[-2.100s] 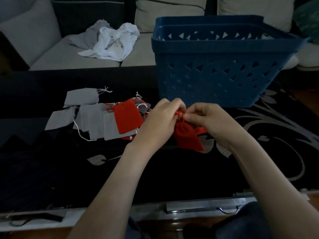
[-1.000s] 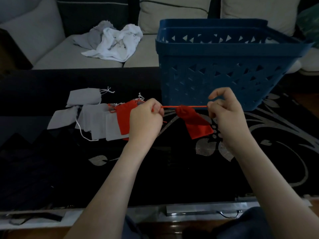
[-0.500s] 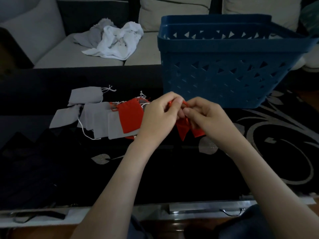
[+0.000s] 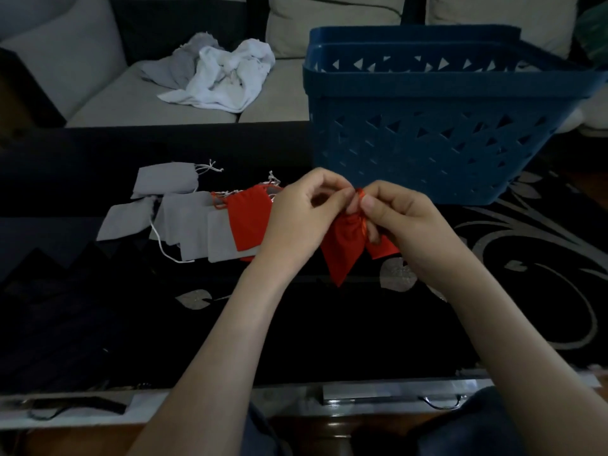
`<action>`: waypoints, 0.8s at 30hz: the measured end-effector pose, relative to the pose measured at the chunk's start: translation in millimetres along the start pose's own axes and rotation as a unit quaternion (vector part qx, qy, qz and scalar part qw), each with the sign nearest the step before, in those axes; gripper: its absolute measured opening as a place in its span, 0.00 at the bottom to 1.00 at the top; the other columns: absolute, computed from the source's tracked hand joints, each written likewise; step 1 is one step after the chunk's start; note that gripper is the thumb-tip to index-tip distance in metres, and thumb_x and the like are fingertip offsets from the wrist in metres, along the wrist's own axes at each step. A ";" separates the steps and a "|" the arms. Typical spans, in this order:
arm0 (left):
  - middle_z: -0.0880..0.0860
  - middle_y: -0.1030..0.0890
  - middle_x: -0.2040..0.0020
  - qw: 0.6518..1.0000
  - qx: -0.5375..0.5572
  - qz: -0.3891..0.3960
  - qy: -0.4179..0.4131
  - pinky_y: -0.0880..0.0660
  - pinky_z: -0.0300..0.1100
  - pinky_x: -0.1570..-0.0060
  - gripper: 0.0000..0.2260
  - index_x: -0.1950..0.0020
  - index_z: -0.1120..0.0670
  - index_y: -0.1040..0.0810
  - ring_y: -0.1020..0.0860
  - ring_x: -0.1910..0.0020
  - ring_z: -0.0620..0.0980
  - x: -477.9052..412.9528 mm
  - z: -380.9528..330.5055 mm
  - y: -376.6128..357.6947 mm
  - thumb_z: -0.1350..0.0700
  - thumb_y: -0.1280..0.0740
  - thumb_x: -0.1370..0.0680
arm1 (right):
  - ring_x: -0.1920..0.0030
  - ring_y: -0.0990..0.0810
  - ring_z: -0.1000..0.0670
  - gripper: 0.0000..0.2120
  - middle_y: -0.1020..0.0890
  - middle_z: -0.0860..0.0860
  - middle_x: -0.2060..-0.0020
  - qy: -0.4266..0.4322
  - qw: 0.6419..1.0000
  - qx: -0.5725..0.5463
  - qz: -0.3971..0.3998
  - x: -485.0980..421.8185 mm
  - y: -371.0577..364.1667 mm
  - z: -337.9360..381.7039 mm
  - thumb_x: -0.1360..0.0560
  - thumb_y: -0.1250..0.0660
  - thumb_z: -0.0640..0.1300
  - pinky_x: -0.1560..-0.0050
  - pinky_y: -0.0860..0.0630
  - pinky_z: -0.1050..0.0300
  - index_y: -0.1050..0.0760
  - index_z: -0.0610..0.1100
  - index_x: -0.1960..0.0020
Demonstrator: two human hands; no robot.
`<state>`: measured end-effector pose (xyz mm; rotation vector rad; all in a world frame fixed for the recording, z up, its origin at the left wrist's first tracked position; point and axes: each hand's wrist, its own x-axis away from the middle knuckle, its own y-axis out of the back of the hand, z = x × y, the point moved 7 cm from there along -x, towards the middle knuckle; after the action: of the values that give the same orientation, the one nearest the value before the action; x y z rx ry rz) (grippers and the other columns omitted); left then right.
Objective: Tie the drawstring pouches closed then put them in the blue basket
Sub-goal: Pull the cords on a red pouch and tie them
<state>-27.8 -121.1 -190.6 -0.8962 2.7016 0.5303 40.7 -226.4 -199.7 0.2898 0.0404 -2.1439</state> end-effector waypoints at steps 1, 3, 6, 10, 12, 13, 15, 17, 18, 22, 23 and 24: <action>0.44 0.18 0.63 1.000 -0.003 0.005 0.001 0.27 0.36 0.55 0.04 0.57 0.51 0.20 0.21 0.60 0.39 -0.1 0.2 -0.9 0.58 0.31 0.24 | 0.71 0.31 0.54 0.09 0.28 0.51 0.74 -0.002 1.000 0.005 -0.010 0.2 1.4 0.5 0.20 0.41 0.40 0.66 0.34 0.63 0.24 0.42 0.56; 0.44 0.18 0.64 1.000 -0.004 0.011 0.002 0.27 0.37 0.55 0.04 0.58 0.50 0.20 0.21 0.61 0.40 0.0 1.0 -2.9 0.58 0.31 0.24 | 0.71 0.31 0.54 0.09 0.28 0.50 0.73 -0.009 0.999 0.010 -0.039 0.7 5.1 1.5 0.21 0.40 0.39 0.67 0.34 0.64 0.24 0.42 0.57; 0.45 0.18 0.63 1.000 -0.011 0.013 -0.003 0.26 0.38 0.55 0.05 0.59 0.48 0.20 0.21 0.60 0.41 1.0 -0.2 -5.3 0.57 0.30 0.25 | 0.73 0.30 0.57 0.06 0.27 0.52 0.75 -0.017 0.995 0.010 -0.096 1.1 11.8 1.4 0.22 0.37 0.39 0.69 0.32 0.67 0.27 0.42 0.59; 0.45 0.19 0.63 0.999 -0.018 0.033 -0.003 0.27 0.37 0.56 0.06 0.59 0.48 0.21 0.22 0.61 0.41 2.6 -1.1 -10.8 0.58 0.30 0.25 | 0.67 0.29 0.45 0.01 0.25 0.40 0.68 -0.012 0.992 0.039 -0.119 2.1 17.3 1.6 0.23 0.34 0.40 0.64 0.33 0.53 0.26 0.45 0.53; 0.46 0.19 0.63 0.999 -0.018 0.039 0.000 0.25 0.40 0.54 0.05 0.59 0.49 0.20 0.21 0.61 0.42 3.1 -0.4 -12.5 0.59 0.30 0.25 | 0.67 0.29 0.45 0.01 0.25 0.40 0.68 -0.013 0.992 0.052 -0.114 2.7 17.5 2.9 0.23 0.35 0.40 0.65 0.33 0.53 0.25 0.44 0.51; 0.46 0.18 0.62 0.999 -0.014 0.042 0.004 0.25 0.42 0.53 0.05 0.59 0.49 0.20 0.21 0.60 0.43 3.4 0.0 -13.1 0.59 0.30 0.25 | 0.68 0.29 0.46 0.01 0.25 0.41 0.70 -0.012 0.992 0.058 -0.115 2.8 17.8 4.1 0.23 0.35 0.39 0.66 0.32 0.55 0.25 0.43 0.53; 0.46 0.18 0.62 0.999 0.000 0.048 0.015 0.24 0.44 0.51 0.05 0.58 0.49 0.19 0.20 0.59 0.43 3.7 0.7 -12.8 0.59 0.30 0.25 | 0.71 0.29 0.51 0.04 0.25 0.47 0.73 -0.007 0.990 0.060 -0.127 2.9 18.8 5.4 0.23 0.34 0.39 0.68 0.32 0.60 0.26 0.43 0.57; 0.48 0.17 0.61 0.997 0.025 0.066 0.031 0.24 0.44 0.50 0.04 0.57 0.51 0.19 0.20 0.58 0.44 4.0 0.8 -12.9 0.59 0.31 0.24 | 0.72 0.29 0.53 0.05 0.25 0.49 0.74 -0.003 0.988 0.064 -0.141 3.0 20.5 5.9 0.24 0.34 0.39 0.70 0.33 0.61 0.26 0.43 0.58; 0.50 0.17 0.60 0.995 0.040 0.078 0.040 0.24 0.44 0.50 0.03 0.56 0.52 0.19 0.20 0.59 0.45 4.5 1.6 -13.8 0.59 0.31 0.24 | 0.72 0.29 0.53 0.05 0.25 0.49 0.73 0.001 0.986 0.075 -0.147 3.4 21.0 6.7 0.24 0.34 0.39 0.70 0.33 0.62 0.26 0.43 0.58; 0.55 0.19 0.62 0.987 0.075 0.118 0.075 0.27 0.45 0.55 0.05 0.61 0.53 0.22 0.23 0.61 0.49 5.8 8.9 -20.1 0.58 0.30 0.25 | 0.66 0.23 0.56 0.05 0.20 0.52 0.67 0.044 0.975 0.157 -0.150 5.3 17.0 11.0 0.25 0.33 0.39 0.64 0.28 0.63 0.25 0.45 0.59; 0.56 0.20 0.63 0.985 0.079 0.125 0.086 0.28 0.45 0.55 0.05 0.62 0.52 0.22 0.23 0.62 0.50 6.1 12.1 -22.0 0.57 0.29 0.27 | 0.64 0.22 0.57 0.06 0.20 0.53 0.66 0.055 0.971 0.178 -0.147 5.8 15.2 11.8 0.25 0.32 0.39 0.62 0.26 0.63 0.26 0.47 0.60; 0.56 0.20 0.63 0.982 0.087 0.134 0.097 0.28 0.45 0.56 0.05 0.64 0.51 0.22 0.24 0.62 0.51 6.2 14.8 -23.5 0.56 0.29 0.29 | 0.62 0.22 0.57 0.07 0.20 0.54 0.65 0.063 0.969 0.191 -0.144 6.1 13.6 12.4 0.25 0.32 0.38 0.60 0.26 0.62 0.26 0.48 0.60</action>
<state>-16.6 -135.7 -212.1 -0.5697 3.0106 0.2617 46.4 -240.7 -187.9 0.6814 -0.2761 -2.4116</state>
